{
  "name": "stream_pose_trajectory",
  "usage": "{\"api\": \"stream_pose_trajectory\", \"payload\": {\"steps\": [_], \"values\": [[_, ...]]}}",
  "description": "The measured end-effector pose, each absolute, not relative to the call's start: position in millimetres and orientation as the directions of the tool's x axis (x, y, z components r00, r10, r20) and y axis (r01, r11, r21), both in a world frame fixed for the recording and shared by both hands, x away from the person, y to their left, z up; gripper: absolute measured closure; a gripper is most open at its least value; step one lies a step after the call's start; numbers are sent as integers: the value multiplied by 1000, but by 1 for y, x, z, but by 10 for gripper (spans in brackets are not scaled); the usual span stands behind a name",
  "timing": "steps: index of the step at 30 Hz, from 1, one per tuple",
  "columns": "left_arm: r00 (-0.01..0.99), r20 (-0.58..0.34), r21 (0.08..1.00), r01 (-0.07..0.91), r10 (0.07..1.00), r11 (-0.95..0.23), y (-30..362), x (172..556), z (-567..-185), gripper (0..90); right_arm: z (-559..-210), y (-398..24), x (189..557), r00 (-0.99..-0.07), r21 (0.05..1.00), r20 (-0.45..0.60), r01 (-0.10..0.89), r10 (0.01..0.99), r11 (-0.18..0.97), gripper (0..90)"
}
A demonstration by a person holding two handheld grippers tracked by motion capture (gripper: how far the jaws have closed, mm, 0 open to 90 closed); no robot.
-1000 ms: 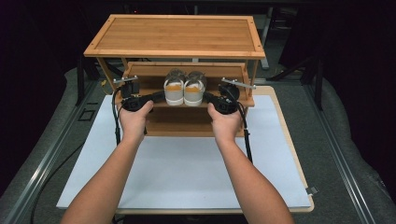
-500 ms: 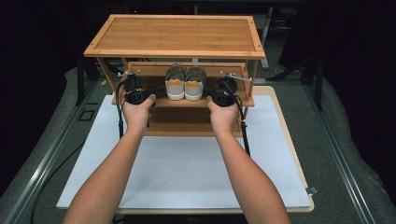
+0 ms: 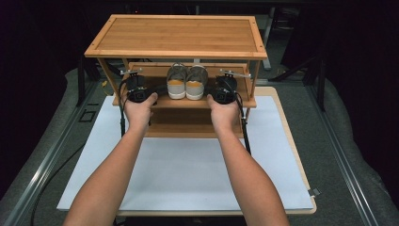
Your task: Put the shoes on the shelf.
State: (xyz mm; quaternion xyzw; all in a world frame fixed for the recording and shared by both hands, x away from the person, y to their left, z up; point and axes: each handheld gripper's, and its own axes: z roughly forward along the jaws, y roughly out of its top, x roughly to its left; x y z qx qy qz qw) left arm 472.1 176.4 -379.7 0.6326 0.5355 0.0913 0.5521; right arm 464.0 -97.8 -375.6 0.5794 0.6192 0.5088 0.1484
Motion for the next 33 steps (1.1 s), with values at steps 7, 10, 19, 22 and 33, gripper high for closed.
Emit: {"api": "stream_pose_trajectory", "payload": {"steps": [7, 10, 19, 22, 33], "values": [[418, -465, 801, 574, 781, 170, 177, 471, -380, 900, -376, -99, 463, -289, 801, 406, 570, 867, -184, 900], [420, -468, 799, 577, 777, 170, 178, 469, -379, 900, -376, -99, 462, -291, 799, 406, 573, 866, -182, 900], [441, -452, 814, 560, 775, 156, 176, 463, -376, 899, -372, -98, 456, -313, 814, 401, 553, 861, -178, 900], [447, -451, 815, 560, 773, 151, 176, 461, -375, 899, -370, -99, 454, -323, 812, 405, 558, 855, -173, 900], [476, -452, 823, 549, 754, 147, 182, 446, -379, 899, -365, -102, 442, -363, 837, 383, 526, 850, -153, 900]]}}
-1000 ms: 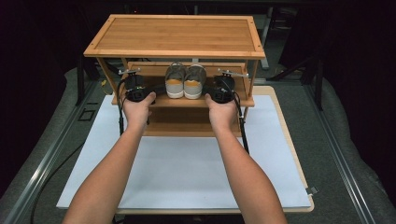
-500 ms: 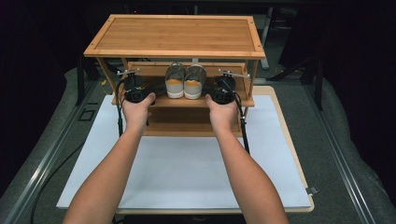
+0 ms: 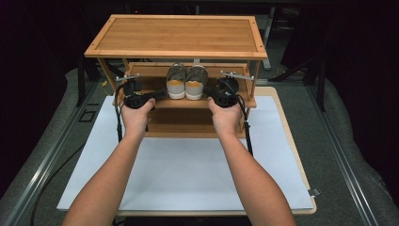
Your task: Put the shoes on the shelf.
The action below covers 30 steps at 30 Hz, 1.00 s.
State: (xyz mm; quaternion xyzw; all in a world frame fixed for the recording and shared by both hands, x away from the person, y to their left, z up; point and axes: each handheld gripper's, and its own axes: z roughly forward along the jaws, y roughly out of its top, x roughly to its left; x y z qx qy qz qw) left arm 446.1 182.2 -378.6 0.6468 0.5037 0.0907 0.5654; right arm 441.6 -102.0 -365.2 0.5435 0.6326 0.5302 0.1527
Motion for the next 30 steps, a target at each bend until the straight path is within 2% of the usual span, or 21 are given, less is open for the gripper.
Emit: {"api": "stream_pose_trajectory", "payload": {"steps": [21, 30], "values": [[515, -430, 845, 519, 742, 129, 215, 395, -369, 899, -360, -131, 389, -401, 849, 369, 512, 838, -129, 900], [557, -393, 865, 494, 731, 88, 221, 371, -374, 898, -373, -143, 364, -427, 846, 372, 522, 824, -111, 896]]}}
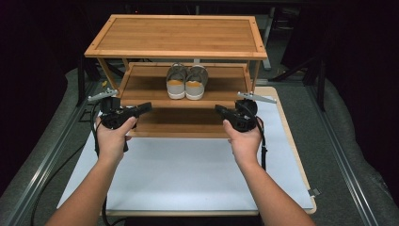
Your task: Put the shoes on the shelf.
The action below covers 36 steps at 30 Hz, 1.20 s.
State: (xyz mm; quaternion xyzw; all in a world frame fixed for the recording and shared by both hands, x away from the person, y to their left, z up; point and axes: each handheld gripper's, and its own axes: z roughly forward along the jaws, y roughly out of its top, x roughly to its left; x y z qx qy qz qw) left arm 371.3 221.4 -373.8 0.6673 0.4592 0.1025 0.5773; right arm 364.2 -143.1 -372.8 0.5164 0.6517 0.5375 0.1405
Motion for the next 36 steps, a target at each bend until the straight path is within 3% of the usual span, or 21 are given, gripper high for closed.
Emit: {"api": "stream_pose_trajectory", "payload": {"steps": [5, 16, 24, 30, 36], "values": [[550, -399, 860, 501, 734, 92, 232, 359, -390, 897, -384, -153, 348, -431, 860, 329, 503, 840, -79, 886], [529, -413, 838, 540, 741, 83, 244, 340, -433, 892, -428, -177, 323, -385, 831, 391, 538, 836, -141, 883], [528, -391, 831, 554, 754, 43, 250, 323, -462, 879, -456, -186, 304, -356, 837, 365, 530, 860, -136, 875], [524, -381, 822, 568, 762, 20, 257, 314, -483, 862, -476, -185, 294, -353, 848, 301, 525, 886, -79, 848], [532, -346, 820, 572, 773, -27, 260, 307, -500, 822, -497, -189, 287, -349, 838, 299, 542, 888, -70, 796]]}}
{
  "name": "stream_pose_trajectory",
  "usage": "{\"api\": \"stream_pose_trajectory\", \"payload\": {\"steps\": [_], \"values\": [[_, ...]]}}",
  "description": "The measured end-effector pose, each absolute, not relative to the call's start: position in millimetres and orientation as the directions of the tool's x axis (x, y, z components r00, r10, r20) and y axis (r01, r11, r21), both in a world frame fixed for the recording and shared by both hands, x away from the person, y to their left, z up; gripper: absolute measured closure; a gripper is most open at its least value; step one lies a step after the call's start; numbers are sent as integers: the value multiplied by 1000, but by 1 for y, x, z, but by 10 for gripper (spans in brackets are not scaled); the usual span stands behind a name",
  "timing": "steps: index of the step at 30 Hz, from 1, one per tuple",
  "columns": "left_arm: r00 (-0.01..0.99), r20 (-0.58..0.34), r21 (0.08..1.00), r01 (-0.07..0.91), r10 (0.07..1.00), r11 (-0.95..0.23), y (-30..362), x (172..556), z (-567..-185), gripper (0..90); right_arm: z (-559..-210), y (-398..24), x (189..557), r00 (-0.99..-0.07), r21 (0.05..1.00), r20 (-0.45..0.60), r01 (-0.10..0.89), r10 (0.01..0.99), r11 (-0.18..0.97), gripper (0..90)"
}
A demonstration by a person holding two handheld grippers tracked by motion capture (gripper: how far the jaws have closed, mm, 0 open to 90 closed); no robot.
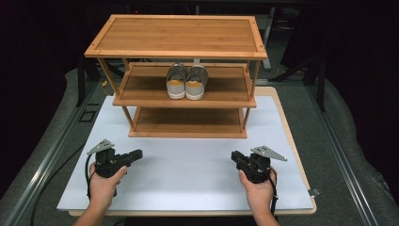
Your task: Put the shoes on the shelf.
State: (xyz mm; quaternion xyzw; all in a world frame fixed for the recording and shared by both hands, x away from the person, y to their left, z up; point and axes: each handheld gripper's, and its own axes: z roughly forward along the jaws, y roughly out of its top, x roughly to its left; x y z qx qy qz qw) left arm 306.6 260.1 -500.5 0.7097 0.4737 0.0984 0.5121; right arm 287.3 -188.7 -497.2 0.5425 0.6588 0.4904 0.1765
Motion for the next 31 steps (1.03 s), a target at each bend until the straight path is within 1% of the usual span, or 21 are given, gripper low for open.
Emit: {"api": "stream_pose_trajectory", "payload": {"steps": [4, 11, 15, 20, 23, 26, 28, 30, 31], "values": [[532, -319, 828, 558, 784, -42, 259, 306, -508, 777, -505, -191, 285, -346, 836, 300, 543, 889, -71, 755], [521, -310, 834, 551, 795, -36, 259, 310, -518, 678, -518, -191, 284, -360, 840, 286, 540, 888, -52, 671], [526, -292, 828, 557, 799, -64, 259, 311, -525, 629, -524, -187, 286, -376, 835, 255, 550, 891, -7, 642], [521, -275, 818, 568, 808, -87, 259, 309, -532, 575, -531, -182, 287, -379, 810, 250, 586, 891, 21, 592], [527, -260, 817, 566, 809, -106, 257, 311, -535, 550, -534, -180, 289, -400, 806, 236, 589, 886, 52, 563], [526, -277, 812, 576, 804, -97, 255, 312, -537, 524, -535, -178, 290, -397, 810, 221, 584, 891, 59, 524], [527, -268, 810, 577, 806, -108, 253, 312, -538, 504, -536, -177, 290, -392, 812, 208, 580, 896, 65, 502], [530, -263, 808, 578, 806, -117, 251, 312, -539, 483, -536, -176, 290, -380, 817, 191, 572, 905, 68, 459], [531, -257, 808, 576, 807, -121, 249, 312, -539, 473, -536, -176, 290, -374, 819, 186, 570, 908, 67, 455]]}}
